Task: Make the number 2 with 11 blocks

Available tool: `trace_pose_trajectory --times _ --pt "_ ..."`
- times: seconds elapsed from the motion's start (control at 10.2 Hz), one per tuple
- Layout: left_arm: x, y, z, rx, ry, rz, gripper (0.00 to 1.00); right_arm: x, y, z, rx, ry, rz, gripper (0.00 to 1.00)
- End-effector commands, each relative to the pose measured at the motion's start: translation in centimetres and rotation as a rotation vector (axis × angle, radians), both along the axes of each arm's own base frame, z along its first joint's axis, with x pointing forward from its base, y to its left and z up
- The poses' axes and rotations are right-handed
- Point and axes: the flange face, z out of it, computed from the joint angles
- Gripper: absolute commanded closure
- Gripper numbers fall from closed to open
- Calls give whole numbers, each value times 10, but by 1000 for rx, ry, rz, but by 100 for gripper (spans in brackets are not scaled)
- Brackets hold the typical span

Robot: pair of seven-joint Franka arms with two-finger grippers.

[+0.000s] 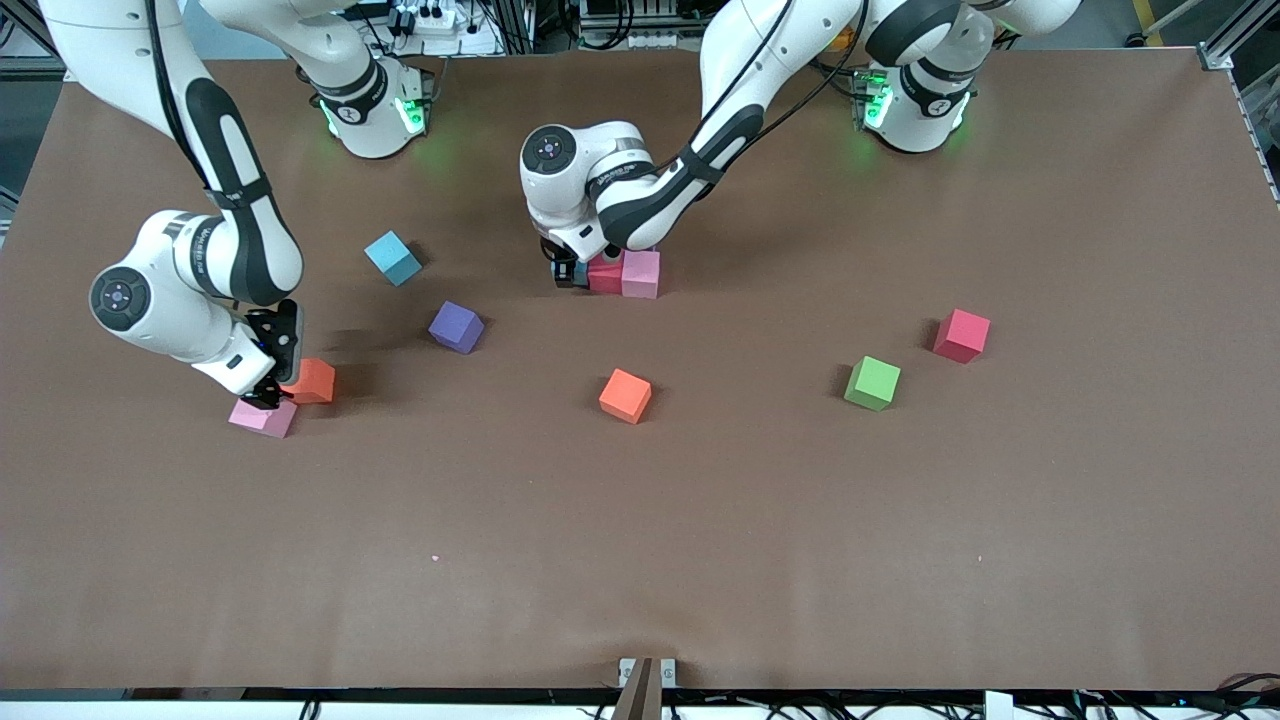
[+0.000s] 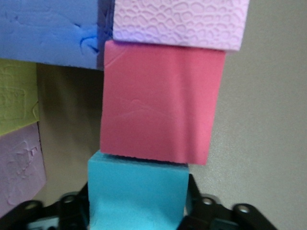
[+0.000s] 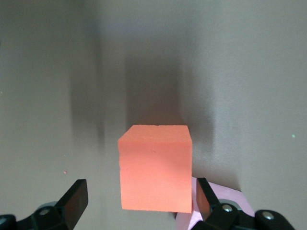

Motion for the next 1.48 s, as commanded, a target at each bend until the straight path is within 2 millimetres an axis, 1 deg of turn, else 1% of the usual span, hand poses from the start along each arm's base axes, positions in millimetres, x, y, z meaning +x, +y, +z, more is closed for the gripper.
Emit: trace_pose_trajectory --times 0.0,0.2,0.39,0.49,0.59,0.69,0.89,0.98,1.08,1.18,1.28,1.38 --pt "-5 -8 12 18 -18 160 0 -1 -5 -14 26 3 -10 0" --pt "-5 -11 30 40 -13 157 0 1 -3 -17 21 -12 -7 0" --pt "-2 -9 54 55 -20 154 0 2 -1 -22 20 -20 11 0" --pt "9 -1 68 73 -37 156 0 2 0 -23 20 -24 25 9" --pt "23 7 81 81 -47 115 0 6 2 -22 13 -49 50 19" --pt "49 23 84 88 -47 76 0 9 11 -25 15 -64 75 31" --pt "104 58 81 91 -63 -55 0 9 11 -26 19 -66 74 53" --pt "124 68 86 85 -86 -130 0 10 11 -25 21 -67 71 60" --pt "148 83 80 98 -113 -151 0 9 12 -23 41 -66 43 68" --pt "172 94 80 81 -166 -149 0 8 13 -21 52 -53 28 71" --pt "182 98 76 67 -193 -199 0 9 17 -15 65 -37 18 71" --pt "191 103 75 56 -223 -253 0 13 22 -5 80 -15 -5 71"
